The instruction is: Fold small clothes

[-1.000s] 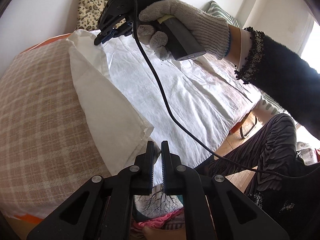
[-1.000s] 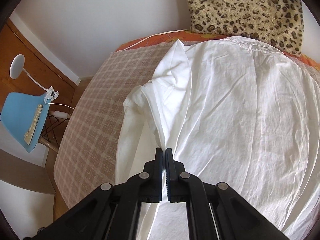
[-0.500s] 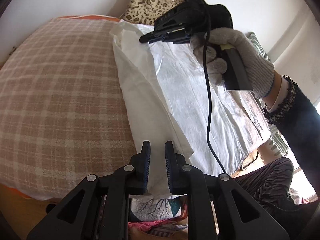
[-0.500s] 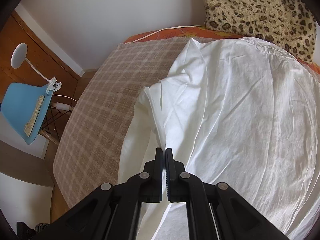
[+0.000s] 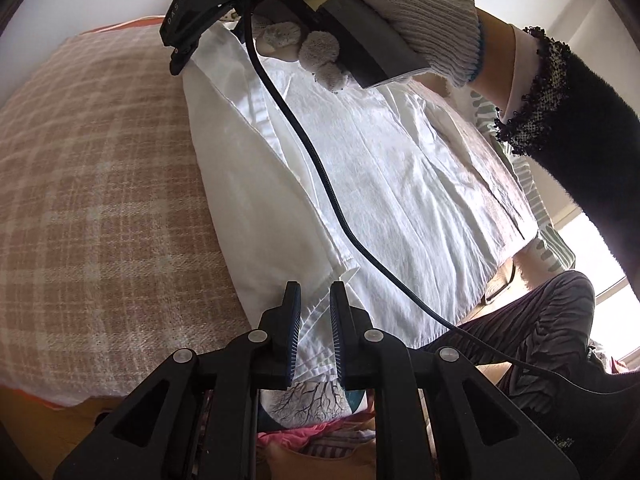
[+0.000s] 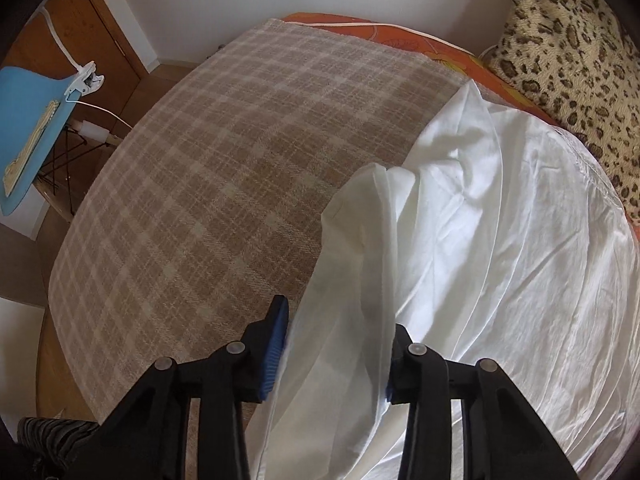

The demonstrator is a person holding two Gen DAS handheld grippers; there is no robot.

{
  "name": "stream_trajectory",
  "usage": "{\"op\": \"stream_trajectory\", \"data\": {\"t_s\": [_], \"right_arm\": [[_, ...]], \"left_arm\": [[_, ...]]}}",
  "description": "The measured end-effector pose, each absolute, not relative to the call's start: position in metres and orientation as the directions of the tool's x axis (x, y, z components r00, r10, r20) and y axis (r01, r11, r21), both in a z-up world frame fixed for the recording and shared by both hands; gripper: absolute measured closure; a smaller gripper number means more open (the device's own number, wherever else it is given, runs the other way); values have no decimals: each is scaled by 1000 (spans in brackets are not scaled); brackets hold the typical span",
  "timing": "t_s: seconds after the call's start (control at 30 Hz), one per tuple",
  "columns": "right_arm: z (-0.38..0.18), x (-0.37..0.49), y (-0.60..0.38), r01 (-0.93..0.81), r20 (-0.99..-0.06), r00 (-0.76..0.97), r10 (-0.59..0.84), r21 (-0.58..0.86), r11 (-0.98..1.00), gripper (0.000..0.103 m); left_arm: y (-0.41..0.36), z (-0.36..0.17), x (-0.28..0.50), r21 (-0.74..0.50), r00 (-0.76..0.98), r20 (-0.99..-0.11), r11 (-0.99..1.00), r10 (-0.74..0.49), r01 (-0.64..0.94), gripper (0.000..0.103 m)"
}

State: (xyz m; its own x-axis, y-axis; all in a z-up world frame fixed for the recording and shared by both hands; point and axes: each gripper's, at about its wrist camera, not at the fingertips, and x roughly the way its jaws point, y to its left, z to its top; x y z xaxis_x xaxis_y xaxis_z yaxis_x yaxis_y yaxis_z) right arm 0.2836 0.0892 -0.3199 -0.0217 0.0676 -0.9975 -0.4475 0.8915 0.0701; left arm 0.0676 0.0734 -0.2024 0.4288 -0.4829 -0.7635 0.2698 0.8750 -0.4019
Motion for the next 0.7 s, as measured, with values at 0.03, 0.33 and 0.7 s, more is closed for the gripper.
{"op": "stream_trajectory", "data": {"t_s": [0.03,0.33,0.7], "right_arm": [[-322,284,87,-442,-998,-19,68,69,895,79],[-291,277,15,-259,-965,68,252,227,939,103],[-279,255,-89,-57,-924,131,358,354,934,103]], "left_arm": [[73,-203,67,-400,429,-765,876,-481,270,90],[100,-169,70,-347,553,-721,908,-418,234,90],[82,-180,91,-284,540,-757,929,-369,236,90]]}}
